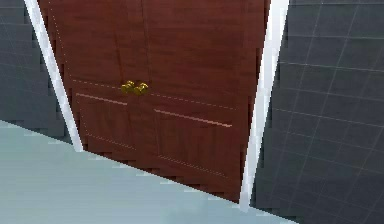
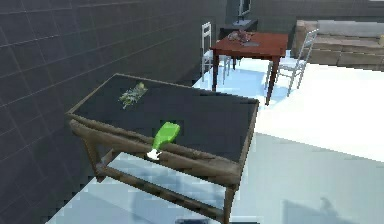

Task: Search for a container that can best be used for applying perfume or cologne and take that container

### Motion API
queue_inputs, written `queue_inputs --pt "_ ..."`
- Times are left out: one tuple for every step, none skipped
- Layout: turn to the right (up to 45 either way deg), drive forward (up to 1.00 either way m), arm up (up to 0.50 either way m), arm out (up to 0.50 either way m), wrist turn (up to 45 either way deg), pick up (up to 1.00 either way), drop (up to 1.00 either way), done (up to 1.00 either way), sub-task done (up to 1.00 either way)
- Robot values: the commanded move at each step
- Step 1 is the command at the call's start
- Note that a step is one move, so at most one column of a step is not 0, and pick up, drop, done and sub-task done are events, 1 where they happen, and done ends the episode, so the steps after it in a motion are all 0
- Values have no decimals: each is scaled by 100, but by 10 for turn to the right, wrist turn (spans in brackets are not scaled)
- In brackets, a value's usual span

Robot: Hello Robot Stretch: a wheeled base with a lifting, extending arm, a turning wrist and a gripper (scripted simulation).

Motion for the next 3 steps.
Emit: queue_inputs --pt "0 0 0 50 0 0 0 0 0" --pt "0 0 0 0 450 0 0 0 0" --pt "0 0 0 0 450 0 0 0 0"
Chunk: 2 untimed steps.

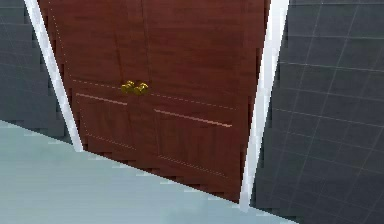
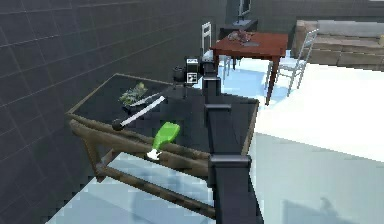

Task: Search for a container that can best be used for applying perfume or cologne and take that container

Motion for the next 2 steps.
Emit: queue_inputs --pt "0 0 0 0 450 0 0 0 0" --pt "0 0 -30 0 0 0 0 0 0"
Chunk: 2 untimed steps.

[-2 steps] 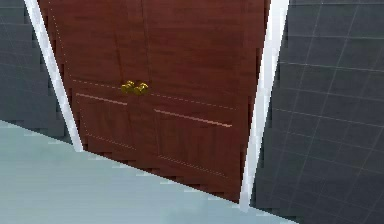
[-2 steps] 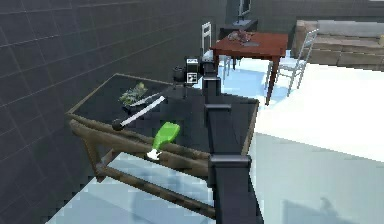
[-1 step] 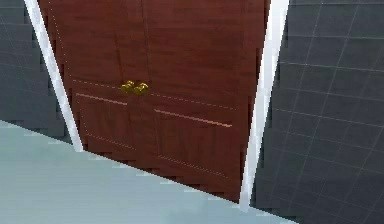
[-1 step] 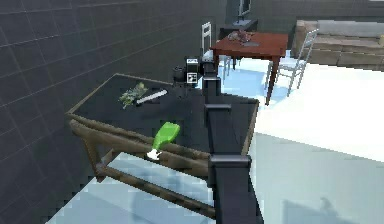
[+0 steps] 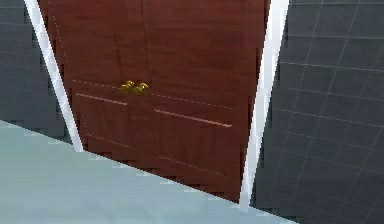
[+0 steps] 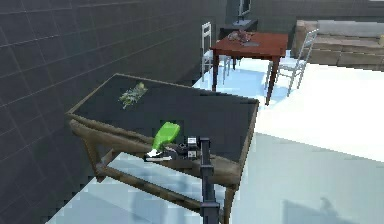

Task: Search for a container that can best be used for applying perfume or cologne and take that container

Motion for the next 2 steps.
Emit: queue_inputs --pt "0 0 0 0 0 100 0 0 0" --pt "0 0 10 0 0 0 0 0 0"
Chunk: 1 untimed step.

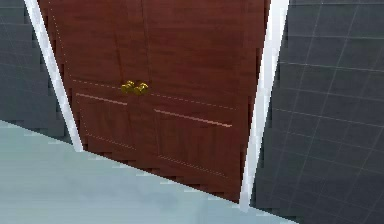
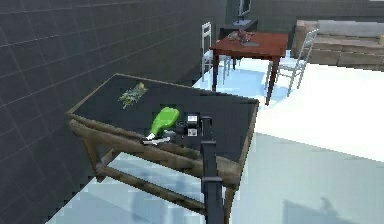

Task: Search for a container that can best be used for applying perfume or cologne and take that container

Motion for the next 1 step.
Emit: queue_inputs --pt "0 0 0 0 0 0 0 100 0"
